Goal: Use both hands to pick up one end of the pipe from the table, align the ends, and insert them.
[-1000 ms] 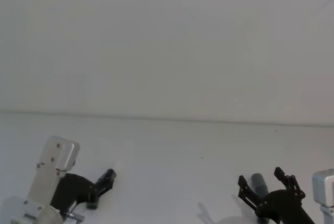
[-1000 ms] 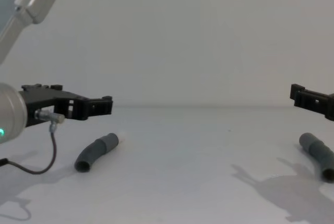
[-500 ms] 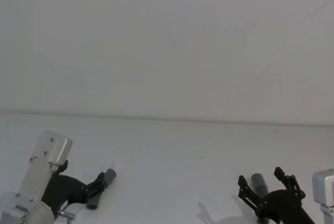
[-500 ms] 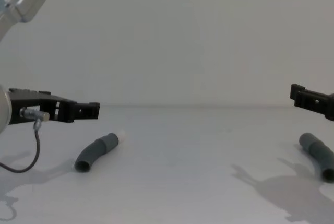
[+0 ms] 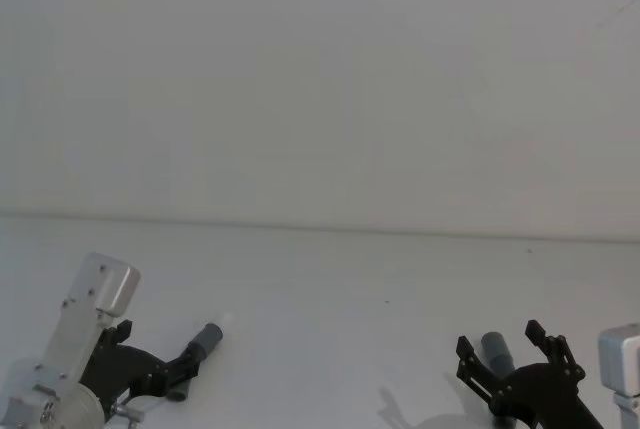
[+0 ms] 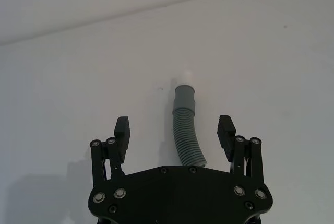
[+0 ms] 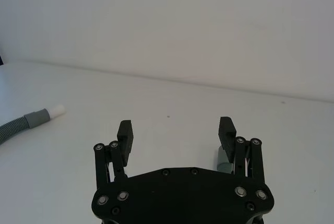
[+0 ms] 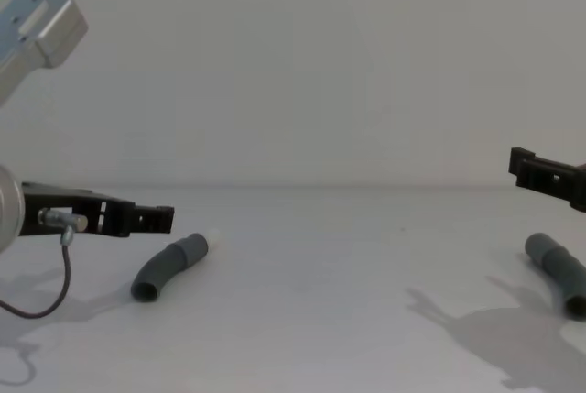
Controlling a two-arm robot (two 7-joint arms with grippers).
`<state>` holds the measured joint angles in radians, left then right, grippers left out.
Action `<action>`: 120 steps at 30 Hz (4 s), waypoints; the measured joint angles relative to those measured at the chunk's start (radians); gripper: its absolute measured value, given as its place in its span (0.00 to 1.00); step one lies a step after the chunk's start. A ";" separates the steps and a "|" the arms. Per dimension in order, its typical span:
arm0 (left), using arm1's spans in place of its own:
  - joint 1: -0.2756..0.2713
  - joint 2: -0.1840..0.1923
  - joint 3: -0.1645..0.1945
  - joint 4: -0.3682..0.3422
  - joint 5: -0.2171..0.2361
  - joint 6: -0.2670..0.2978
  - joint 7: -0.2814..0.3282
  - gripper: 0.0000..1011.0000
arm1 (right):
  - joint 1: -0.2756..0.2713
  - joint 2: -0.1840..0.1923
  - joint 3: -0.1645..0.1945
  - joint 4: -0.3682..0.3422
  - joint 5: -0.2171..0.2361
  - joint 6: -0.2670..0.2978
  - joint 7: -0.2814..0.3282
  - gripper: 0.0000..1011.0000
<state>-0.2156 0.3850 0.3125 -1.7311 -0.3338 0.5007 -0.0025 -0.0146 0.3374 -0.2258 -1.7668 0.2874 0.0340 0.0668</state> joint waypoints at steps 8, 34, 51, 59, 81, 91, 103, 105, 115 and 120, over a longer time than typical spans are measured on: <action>-0.036 -0.001 0.010 0.046 -0.001 0.028 -0.030 0.99 | 0.000 0.000 0.000 0.000 0.000 0.000 0.000 0.99; -0.195 -0.006 0.070 0.222 0.026 0.075 -0.159 0.99 | 0.000 0.000 0.000 0.000 0.000 0.000 0.000 0.99; -0.288 -0.027 0.105 0.353 0.042 0.068 -0.239 0.99 | 0.000 0.000 0.000 0.000 0.000 0.000 0.000 0.99; -0.323 -0.045 0.115 0.416 0.048 0.054 -0.265 0.99 | 0.000 0.000 0.000 0.000 0.000 0.000 0.000 0.99; -0.366 -0.082 0.122 0.494 0.066 0.053 -0.287 0.99 | 0.000 0.000 0.000 0.000 0.000 0.000 0.000 0.99; -0.378 -0.096 0.123 0.512 0.075 0.066 -0.289 0.99 | 0.000 0.000 0.000 0.000 0.000 0.000 0.000 0.99; -0.385 -0.106 0.122 0.524 0.081 0.074 -0.294 0.79 | 0.000 0.000 0.000 0.000 0.000 0.000 0.000 0.99; -0.386 -0.107 0.122 0.525 0.082 0.075 -0.294 0.70 | 0.000 0.000 0.000 0.000 0.000 0.000 0.000 0.99; -0.387 -0.110 0.122 0.529 0.083 0.077 -0.295 0.39 | 0.000 0.000 0.000 0.000 0.000 0.000 0.000 0.99; -0.388 -0.110 0.122 0.529 0.084 0.077 -0.296 0.32 | 0.000 0.000 0.000 0.000 0.000 0.000 0.000 0.99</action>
<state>-0.6036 0.2746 0.4341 -1.2019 -0.2499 0.5776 -0.2981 -0.0146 0.3375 -0.2258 -1.7667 0.2874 0.0340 0.0668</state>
